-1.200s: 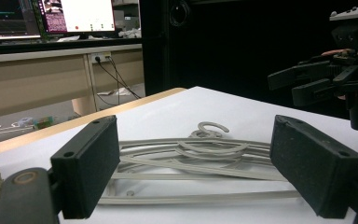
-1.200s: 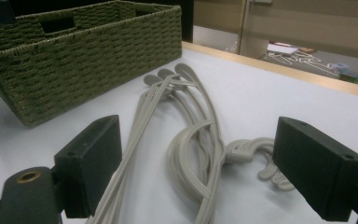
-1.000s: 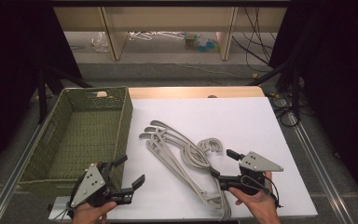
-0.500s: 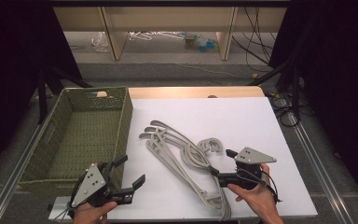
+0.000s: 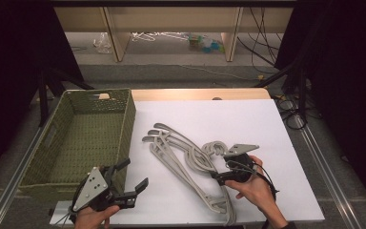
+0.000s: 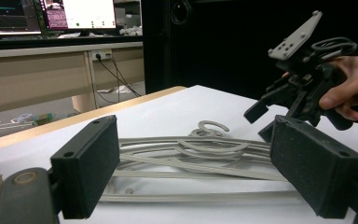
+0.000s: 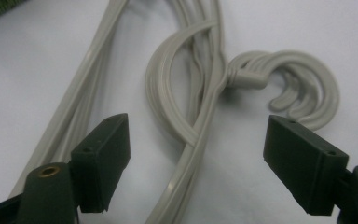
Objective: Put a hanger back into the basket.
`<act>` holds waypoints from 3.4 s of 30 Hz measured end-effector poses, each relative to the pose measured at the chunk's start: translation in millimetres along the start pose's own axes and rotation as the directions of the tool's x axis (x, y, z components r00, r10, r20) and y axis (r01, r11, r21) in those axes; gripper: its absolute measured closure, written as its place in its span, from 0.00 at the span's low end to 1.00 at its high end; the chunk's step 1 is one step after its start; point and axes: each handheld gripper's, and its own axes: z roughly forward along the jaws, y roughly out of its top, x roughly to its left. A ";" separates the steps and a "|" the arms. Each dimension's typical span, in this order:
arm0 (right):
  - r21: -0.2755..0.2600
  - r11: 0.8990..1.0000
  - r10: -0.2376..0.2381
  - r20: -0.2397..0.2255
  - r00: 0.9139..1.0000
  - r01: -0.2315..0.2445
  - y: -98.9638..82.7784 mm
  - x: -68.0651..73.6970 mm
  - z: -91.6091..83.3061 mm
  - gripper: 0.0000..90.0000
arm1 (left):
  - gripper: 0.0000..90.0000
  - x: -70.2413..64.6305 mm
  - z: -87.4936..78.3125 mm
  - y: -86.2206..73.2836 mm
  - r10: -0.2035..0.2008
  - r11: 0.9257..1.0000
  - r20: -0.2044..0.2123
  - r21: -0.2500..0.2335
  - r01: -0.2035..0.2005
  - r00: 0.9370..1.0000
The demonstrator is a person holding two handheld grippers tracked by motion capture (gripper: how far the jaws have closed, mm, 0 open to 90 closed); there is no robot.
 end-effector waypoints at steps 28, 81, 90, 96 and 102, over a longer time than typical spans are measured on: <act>0.228 0.967 0.134 -0.075 0.988 -0.114 4.0 -14.9 27.9 0.80 | 0.17 -0.1 0.2 0.0 0.005 1.000 0.000 0.004 -0.005 1.000; -0.019 0.926 -0.376 -0.111 0.920 0.376 11.4 -4.0 -51.2 0.91 | 0.21 -18.7 86.9 30.5 0.000 0.939 0.171 0.339 -0.059 0.985; -0.018 0.890 -0.454 -0.129 0.882 0.455 12.9 5.7 -54.0 0.91 | 0.33 -25.6 120.3 33.7 -0.061 0.896 0.263 0.439 -0.063 0.963; -0.028 0.871 -0.489 -0.145 0.860 0.490 16.8 13.3 -55.5 0.91 | 0.41 -28.1 127.0 30.9 -0.058 0.885 0.297 0.457 -0.088 0.953; -0.035 0.851 -0.522 -0.163 0.837 0.524 19.3 20.3 -54.2 0.91 | 0.57 -31.3 131.1 29.8 -0.064 0.868 0.358 0.481 -0.126 0.932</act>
